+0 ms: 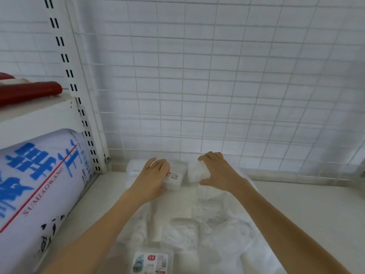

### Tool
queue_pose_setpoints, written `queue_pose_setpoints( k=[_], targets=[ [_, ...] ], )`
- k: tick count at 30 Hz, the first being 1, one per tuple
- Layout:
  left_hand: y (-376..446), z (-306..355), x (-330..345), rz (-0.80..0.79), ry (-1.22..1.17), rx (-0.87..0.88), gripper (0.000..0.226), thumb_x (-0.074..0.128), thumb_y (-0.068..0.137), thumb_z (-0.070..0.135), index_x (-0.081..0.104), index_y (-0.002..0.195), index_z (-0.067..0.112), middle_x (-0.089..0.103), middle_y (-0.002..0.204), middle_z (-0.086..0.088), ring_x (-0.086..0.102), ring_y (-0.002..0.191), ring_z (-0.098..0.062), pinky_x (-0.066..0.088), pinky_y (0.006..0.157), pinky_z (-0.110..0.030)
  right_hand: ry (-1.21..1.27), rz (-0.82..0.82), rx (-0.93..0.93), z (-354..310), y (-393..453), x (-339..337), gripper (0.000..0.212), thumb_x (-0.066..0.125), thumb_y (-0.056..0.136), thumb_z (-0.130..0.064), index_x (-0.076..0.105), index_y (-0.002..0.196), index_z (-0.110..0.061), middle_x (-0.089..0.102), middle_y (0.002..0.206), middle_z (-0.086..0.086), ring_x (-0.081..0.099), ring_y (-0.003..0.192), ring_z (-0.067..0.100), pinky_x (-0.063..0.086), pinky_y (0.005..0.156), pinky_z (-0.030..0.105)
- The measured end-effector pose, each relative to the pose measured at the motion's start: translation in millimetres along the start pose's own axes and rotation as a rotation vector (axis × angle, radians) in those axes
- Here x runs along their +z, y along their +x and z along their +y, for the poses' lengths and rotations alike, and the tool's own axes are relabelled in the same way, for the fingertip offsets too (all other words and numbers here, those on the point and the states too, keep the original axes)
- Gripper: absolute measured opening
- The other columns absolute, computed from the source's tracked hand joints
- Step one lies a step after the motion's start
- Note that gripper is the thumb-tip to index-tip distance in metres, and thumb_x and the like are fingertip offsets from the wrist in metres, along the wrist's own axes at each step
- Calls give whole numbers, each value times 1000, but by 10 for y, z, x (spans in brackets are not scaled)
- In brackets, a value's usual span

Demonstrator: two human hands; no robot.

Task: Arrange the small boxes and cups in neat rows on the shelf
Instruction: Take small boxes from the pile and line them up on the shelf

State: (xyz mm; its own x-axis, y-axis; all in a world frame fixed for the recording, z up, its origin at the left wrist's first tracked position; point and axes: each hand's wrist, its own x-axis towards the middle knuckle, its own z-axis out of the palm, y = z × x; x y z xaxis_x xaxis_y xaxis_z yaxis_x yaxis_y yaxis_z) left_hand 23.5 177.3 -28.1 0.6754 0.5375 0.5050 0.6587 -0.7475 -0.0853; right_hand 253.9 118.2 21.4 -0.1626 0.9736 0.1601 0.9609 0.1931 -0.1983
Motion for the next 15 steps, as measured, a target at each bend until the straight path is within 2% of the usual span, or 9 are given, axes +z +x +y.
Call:
queue_pose_setpoints(
  k=[2, 4, 6, 8, 10, 12, 14, 15],
  targets=[
    [-135, 42, -53, 40, 23, 24, 50, 75, 41, 11, 45, 81, 12, 54, 75, 1, 58, 73, -19, 20, 106, -34, 15, -8, -43, -80, -48, -36, 72, 70, 77, -33, 33, 137, -17, 33, 133, -2, 26, 125, 19, 31, 102, 28],
    [-277, 70, -134, 76, 22, -3, 56, 76, 41, 14, 38, 81, 16, 49, 74, 3, 53, 72, -16, 17, 108, -36, 59, -30, -81, -185, -112, -58, 72, 71, 76, -34, 34, 136, -18, 32, 131, -3, 27, 123, 16, 32, 99, 25],
    [-449, 63, -204, 104, 6, -53, 60, 80, 47, 31, 33, 83, 19, 49, 80, 2, 52, 75, -17, 21, 104, -39, 70, -42, -129, -299, -179, -56, 72, 73, 74, -38, 37, 134, -20, 33, 129, -5, 28, 119, 13, 34, 97, 24],
    [-612, 87, -341, 16, -52, -120, 56, 66, 57, 58, 33, 86, 24, 47, 87, 5, 49, 82, -16, 22, 96, -33, 62, -51, -158, -401, -224, -24, 72, 72, 73, -44, 39, 132, -20, 33, 127, -5, 29, 117, 12, 36, 97, 26],
    [-768, 82, -417, -145, -199, -243, 63, 52, 55, 76, 34, 94, 31, 40, 94, 15, 37, 92, -9, 17, 90, -24, 133, -97, -129, -495, -248, 7, 69, 69, 74, -48, 39, 131, -22, 36, 125, -7, 32, 116, 11, 37, 97, 27],
    [-922, 54, -429, -252, -377, -373, 83, 50, 45, 87, 29, 111, 40, 35, 106, 22, 27, 103, -2, 15, 94, -21, 309, -197, -64, -581, -262, 21, 64, 66, 78, -50, 40, 132, -28, 43, 123, -7, 39, 115, 11, 37, 96, 26],
    [-1033, 11, -385, -186, -450, -421, 97, 42, 43, 93, 22, 124, 44, 35, 119, 21, 25, 114, -3, 15, 101, -25, 471, -310, -17, -640, -282, 45, 56, 59, 83, -51, 39, 132, -35, 49, 124, -5, 46, 116, 12, 37, 93, 25],
    [-1074, 0, -365, -163, -460, -429, 99, 41, 45, 93, 25, 128, 42, 37, 121, 19, 28, 114, -4, 17, 103, -27, 505, -345, -5, -652, -283, 78, 52, 54, 86, -51, 38, 133, -36, 51, 125, -4, 47, 116, 11, 38, 91, 24]
  ],
)
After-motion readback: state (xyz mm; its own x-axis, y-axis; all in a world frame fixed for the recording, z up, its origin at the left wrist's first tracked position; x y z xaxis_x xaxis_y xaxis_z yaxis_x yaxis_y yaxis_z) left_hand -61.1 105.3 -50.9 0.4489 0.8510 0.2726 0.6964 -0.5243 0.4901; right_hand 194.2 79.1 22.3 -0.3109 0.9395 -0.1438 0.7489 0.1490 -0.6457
